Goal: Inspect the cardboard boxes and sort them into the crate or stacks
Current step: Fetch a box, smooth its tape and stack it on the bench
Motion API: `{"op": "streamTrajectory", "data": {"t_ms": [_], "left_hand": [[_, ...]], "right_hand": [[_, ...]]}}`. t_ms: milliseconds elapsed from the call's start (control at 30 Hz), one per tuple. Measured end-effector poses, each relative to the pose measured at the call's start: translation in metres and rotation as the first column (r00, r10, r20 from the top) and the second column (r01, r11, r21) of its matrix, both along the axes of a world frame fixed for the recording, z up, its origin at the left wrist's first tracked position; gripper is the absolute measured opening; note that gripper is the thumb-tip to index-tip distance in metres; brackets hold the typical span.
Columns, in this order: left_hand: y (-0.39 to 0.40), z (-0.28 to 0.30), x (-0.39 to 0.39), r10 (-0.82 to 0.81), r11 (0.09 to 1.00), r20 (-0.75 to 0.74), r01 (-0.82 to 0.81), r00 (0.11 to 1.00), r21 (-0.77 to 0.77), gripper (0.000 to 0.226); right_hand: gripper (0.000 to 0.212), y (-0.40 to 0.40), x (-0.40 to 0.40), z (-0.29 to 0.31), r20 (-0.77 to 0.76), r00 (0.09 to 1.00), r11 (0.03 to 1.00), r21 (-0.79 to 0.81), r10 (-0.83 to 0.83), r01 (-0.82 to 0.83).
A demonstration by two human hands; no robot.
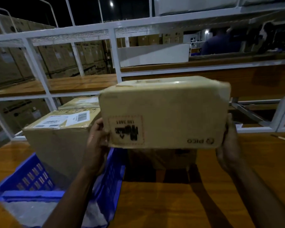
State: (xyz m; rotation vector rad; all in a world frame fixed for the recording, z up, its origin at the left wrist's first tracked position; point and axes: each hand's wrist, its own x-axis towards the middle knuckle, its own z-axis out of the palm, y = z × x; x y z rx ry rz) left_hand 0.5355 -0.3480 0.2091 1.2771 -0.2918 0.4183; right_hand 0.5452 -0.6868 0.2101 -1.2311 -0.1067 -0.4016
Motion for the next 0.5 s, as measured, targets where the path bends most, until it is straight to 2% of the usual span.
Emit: {"op": "streamTrajectory", "data": {"t_ms": [67,133,200,267,333,433,500], "left_hand": [[0.004,0.010,0.006,0.007,0.999,0.068,-0.009,0.998,0.031,0.035],[-0.002,0.024,0.011,-0.039,0.999,0.091,0.042,0.995,-0.027,0.045],[-0.006,0.039,0.015,-0.041,0.999,0.152,0.044,0.988,-0.019,0.056],[-0.001,0.049,0.030,-0.013,0.999,0.200,0.022,0.980,-0.040,0.044],[-0.001,0.061,0.040,-0.064,0.995,0.120,0.073,0.991,-0.073,0.043],[-0.003,0.068,0.052,-0.148,0.988,0.135,0.142,0.980,0.057,0.034],[-0.003,0.069,0.058,-0.181,0.978,0.098,0.169,0.979,0.126,0.040]], "right_hand": [[0.043,0.002,0.005,0.012,0.054,0.997,0.998,0.029,-0.050,0.048],[0.045,0.002,0.011,0.023,0.103,0.990,0.995,0.022,-0.100,0.098],[0.050,0.002,0.017,0.034,0.116,0.983,0.990,-0.005,-0.141,0.143],[0.055,0.001,0.023,0.042,0.117,0.985,0.991,-0.025,-0.130,0.134],[0.056,0.002,0.028,0.045,0.090,0.992,0.996,-0.008,-0.092,0.094],[0.064,0.001,0.033,0.041,0.052,0.998,0.998,-0.032,-0.047,0.048],[0.074,0.000,0.036,0.037,0.039,0.999,0.998,-0.058,-0.038,0.041]]}}
